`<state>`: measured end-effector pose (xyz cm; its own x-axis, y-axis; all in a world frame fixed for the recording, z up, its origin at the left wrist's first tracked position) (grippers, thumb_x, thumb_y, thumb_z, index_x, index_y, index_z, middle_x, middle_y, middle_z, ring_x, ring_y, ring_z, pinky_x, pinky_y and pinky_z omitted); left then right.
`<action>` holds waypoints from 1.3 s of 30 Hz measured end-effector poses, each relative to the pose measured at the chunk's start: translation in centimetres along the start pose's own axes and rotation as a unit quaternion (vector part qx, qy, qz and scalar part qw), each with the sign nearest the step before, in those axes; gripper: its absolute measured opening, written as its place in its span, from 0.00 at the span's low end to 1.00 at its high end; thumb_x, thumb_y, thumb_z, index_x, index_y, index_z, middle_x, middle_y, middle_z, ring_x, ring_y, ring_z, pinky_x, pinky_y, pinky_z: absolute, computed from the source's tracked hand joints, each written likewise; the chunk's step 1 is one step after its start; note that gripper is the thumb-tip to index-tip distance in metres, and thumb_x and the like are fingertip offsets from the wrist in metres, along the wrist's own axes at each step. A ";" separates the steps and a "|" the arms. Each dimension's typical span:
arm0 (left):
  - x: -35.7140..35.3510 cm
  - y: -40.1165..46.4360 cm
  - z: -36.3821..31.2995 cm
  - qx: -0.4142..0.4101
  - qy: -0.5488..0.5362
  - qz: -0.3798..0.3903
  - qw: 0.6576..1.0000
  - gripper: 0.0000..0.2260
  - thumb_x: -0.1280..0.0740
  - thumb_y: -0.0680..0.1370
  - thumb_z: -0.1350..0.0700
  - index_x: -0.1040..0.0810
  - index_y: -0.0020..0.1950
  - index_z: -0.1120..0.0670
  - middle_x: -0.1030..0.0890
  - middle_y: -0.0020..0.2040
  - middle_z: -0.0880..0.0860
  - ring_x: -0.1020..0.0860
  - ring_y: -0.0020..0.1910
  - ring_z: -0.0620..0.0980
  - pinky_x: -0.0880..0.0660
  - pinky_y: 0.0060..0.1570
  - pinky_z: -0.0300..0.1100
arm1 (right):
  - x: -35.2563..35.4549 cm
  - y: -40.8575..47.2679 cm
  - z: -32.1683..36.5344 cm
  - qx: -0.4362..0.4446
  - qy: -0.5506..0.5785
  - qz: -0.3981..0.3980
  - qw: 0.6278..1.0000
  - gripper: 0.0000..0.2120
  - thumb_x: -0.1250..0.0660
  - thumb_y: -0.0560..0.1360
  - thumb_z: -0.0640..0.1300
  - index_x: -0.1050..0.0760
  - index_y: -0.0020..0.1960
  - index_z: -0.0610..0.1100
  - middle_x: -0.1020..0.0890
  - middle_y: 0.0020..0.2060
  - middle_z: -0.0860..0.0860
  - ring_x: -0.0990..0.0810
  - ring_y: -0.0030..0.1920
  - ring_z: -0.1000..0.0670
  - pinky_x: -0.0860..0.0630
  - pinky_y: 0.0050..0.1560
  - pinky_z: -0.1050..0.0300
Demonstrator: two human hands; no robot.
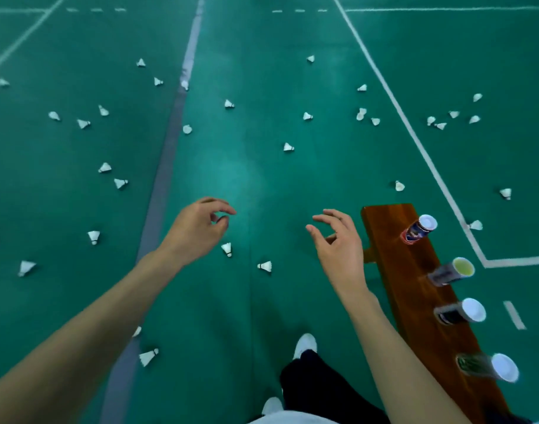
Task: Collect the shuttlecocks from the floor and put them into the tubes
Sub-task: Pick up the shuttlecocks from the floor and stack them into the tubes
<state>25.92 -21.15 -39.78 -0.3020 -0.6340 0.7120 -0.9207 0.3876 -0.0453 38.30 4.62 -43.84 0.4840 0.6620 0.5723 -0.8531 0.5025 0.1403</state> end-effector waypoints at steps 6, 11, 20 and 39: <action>-0.4 6.4 6.9 0.065 0.048 0.038 0.996 0.09 0.31 0.78 0.62 0.15 0.53 0.50 0.20 0.59 0.47 0.19 0.47 0.49 0.25 0.56 0.41 | -8.9 8.9 -1.8 -0.027 0.024 0.064 0.997 0.10 0.27 0.78 0.51 0.17 0.58 0.51 0.24 0.62 0.57 0.21 0.40 0.57 0.25 0.49 0.65; 1.0 13.9 10.0 0.120 0.079 0.057 0.988 0.09 0.31 0.78 0.60 0.15 0.54 0.51 0.20 0.61 0.48 0.21 0.47 0.48 0.27 0.55 0.40 | -16.4 17.3 -1.5 -0.068 0.046 0.139 0.987 0.08 0.28 0.79 0.53 0.18 0.57 0.55 0.25 0.60 0.60 0.22 0.37 0.60 0.31 0.45 0.73; 3.6 23.6 15.8 0.151 0.066 0.077 0.983 0.09 0.31 0.79 0.60 0.15 0.56 0.51 0.21 0.63 0.48 0.20 0.49 0.49 0.26 0.57 0.42 | -27.3 26.7 -0.4 -0.111 0.033 0.205 0.972 0.05 0.28 0.79 0.52 0.20 0.54 0.58 0.22 0.55 0.61 0.24 0.36 0.60 0.32 0.42 0.70; -8.9 35.6 36.5 0.114 0.037 0.244 0.962 0.09 0.34 0.80 0.57 0.17 0.56 0.50 0.21 0.57 0.50 0.22 0.42 0.51 0.28 0.46 0.40 | -43.0 22.0 -11.3 -0.366 0.002 0.143 0.919 0.24 0.29 0.79 0.52 0.29 0.73 0.53 0.51 0.80 0.54 0.17 0.49 0.46 0.24 0.61 0.52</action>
<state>-13.16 -26.10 -73.30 -0.7011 -0.3621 0.6143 -0.7071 0.4646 -0.5331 0.92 -6.52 -74.49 0.2623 0.8263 0.4985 -0.5857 0.5469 -0.5982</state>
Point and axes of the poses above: each hand's wrist, its own y-axis towards the middle knuckle, its own x-axis out of the back of the hand, z = x × y, the point moved 3 cm from there along y, towards the middle knuckle
